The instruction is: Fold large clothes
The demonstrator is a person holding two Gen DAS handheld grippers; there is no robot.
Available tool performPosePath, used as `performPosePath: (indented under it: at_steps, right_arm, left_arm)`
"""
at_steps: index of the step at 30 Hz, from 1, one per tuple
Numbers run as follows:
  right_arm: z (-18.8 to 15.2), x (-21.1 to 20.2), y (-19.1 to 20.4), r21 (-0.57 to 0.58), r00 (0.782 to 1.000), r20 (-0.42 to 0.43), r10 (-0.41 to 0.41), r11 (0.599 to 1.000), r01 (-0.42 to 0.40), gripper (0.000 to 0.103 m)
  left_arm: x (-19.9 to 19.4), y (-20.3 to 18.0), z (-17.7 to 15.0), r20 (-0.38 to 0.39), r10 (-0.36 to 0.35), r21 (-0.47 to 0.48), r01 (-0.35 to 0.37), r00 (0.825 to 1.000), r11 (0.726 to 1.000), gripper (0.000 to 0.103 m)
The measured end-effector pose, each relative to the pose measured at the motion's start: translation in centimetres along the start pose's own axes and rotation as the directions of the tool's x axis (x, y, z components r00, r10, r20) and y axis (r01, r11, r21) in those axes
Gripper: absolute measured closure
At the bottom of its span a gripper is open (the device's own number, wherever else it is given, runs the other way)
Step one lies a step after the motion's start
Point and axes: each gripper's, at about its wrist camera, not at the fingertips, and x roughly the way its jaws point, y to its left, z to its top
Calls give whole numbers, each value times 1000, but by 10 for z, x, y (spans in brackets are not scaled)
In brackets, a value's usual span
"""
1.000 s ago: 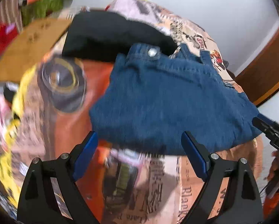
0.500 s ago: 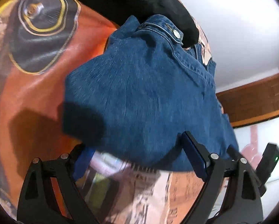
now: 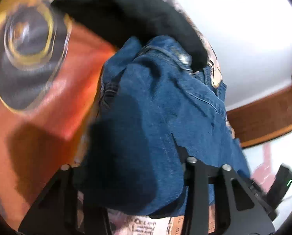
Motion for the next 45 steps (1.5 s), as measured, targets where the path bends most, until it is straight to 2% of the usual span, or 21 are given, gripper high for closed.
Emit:
performPosePath:
  at_steps: [3, 9, 12, 15, 17, 19, 22, 24, 26, 29, 31, 34, 36, 38, 42, 44, 45]
  right_arm:
    - [6, -4, 4, 5, 1000, 5, 14, 1000, -14, 37]
    - [22, -18, 26, -22, 998, 37, 49, 999, -48, 37]
    - [26, -17, 44, -47, 996, 11, 88, 995, -87, 37]
    - [21, -9, 68, -72, 986, -44, 160, 984, -163, 37]
    - [17, -4, 80, -67, 979, -48, 197, 978, -200, 37]
    - [13, 3, 90, -39, 965, -71, 251, 966, -254, 37]
    - [4, 29, 103, 64, 912, -157, 379, 926, -373, 37]
    - [-1, 42, 108, 85, 894, -187, 408, 913, -399, 37]
    - [-2, 45, 109, 70, 897, -189, 400, 917, -394, 37]
    - [-1, 36, 100, 43, 886, -201, 419, 907, -419, 37]
    - [0, 23, 86, 48, 895, -170, 413, 910, -411, 37]
    - [1, -6, 49, 65, 931, -66, 359, 932, -355, 37]
    - [0, -23, 23, 99, 947, -10, 320, 943, -318, 37]
    - [-5, -43, -5, 138, 968, 52, 247, 958, -252, 37]
    - [-14, -78, -51, 170, 986, 114, 123, 975, -141, 37]
    - [-22, -91, -69, 192, 989, 128, 76, 976, -100, 37]
    - [-27, -97, -78, 207, 990, 130, 53, 975, -79, 37]
  left_arm:
    - [-23, -33, -1, 65, 39, 117, -47, 997, 992, 72]
    - [-83, -105, -2, 206, -38, 296, -26, 978, 955, 75]
    - [-116, -118, -2, 255, -73, 327, -15, 964, 945, 76]
    - [-144, -120, -3, 291, -102, 320, 4, 951, 947, 76]
    - [-159, -116, 1, 309, -90, 318, -13, 947, 948, 77]
    - [-165, -116, -8, 334, -67, 329, -49, 940, 943, 77]
    - [-166, -117, -12, 355, -18, 341, -112, 935, 933, 77]
    - [-158, -117, -9, 351, 15, 336, -140, 936, 931, 77]
    - [-149, -116, -10, 349, 45, 332, -168, 936, 928, 77]
    - [-142, -125, -8, 347, 59, 340, -184, 936, 922, 77]
    - [-140, -134, -9, 346, 56, 361, -187, 937, 914, 77]
    - [-131, -166, -19, 335, 36, 434, -188, 942, 881, 77]
    - [-120, -191, -28, 316, 11, 488, -173, 949, 855, 77]
    - [-104, -219, -41, 284, -17, 544, -146, 959, 827, 77]
    - [-60, -267, -75, 215, -32, 659, -121, 976, 743, 77]
    - [-26, -283, -98, 139, 2, 717, -103, 990, 690, 77]
    - [-15, -286, -106, 112, 15, 733, -92, 994, 674, 77]
